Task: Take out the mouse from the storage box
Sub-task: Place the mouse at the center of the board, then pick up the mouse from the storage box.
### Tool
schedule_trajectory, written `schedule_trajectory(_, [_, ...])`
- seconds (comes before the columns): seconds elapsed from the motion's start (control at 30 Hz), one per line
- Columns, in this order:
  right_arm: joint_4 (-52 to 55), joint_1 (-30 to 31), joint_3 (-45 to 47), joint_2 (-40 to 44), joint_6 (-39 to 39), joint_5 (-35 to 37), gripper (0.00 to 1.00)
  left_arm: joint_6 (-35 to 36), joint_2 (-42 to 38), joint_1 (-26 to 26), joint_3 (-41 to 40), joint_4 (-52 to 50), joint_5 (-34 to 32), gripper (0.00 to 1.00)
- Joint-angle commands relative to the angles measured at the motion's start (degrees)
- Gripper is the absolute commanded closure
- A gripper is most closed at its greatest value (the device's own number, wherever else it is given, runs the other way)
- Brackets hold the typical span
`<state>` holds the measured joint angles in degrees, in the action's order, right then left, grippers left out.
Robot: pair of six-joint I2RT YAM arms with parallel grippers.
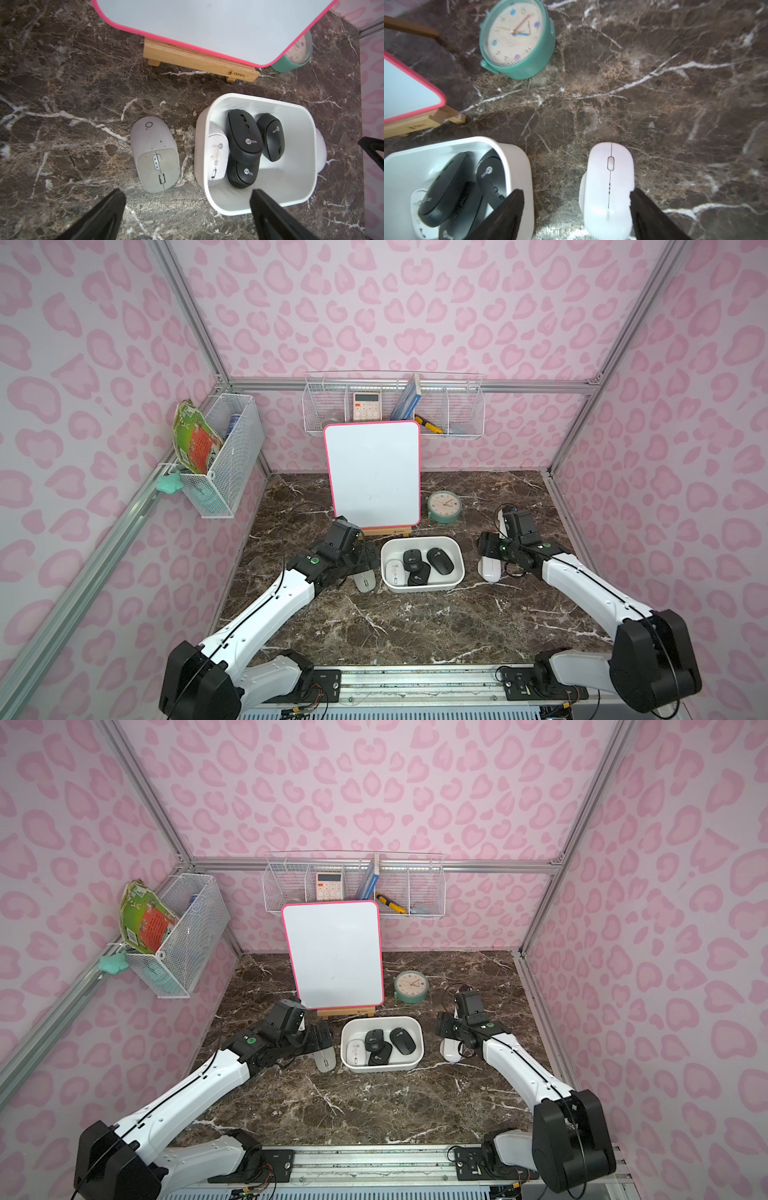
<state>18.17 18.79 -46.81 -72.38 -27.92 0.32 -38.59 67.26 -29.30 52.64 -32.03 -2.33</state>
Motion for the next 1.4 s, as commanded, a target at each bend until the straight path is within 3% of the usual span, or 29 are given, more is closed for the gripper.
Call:
schedule_trajectory(0.0, [-1.4, 2.0, 0.8, 4.5, 1.2, -0.4, 0.17, 0.2, 1.3, -1.8, 2.8, -3.6, -1.0, 0.01])
schedule_trajectory(0.3, [-9.4, 4.1, 10.7, 12.5, -0.4, -0.9, 0.17, 0.2, 15.0, -9.9, 16.1, -7.9, 0.0, 0.03])
schedule_trajectory(0.6, [-10.7, 4.2, 15.1, 17.6, 0.1, -0.9, 0.17, 0.1, 32.2, -11.5, 29.9, -14.3, 3.8, 0.08])
schedule_trajectory(1.0, [-12.2, 4.2, 18.8, 20.0, 0.1, -1.9, 0.17, 0.0, 44.2, -11.7, 38.9, -18.2, 4.9, 0.13])
schedule_trajectory(1.37, [-13.8, 4.2, 21.2, 20.2, -0.3, -3.3, 0.16, 0.4, 50.4, -11.7, 42.1, -18.1, 5.8, 0.13])
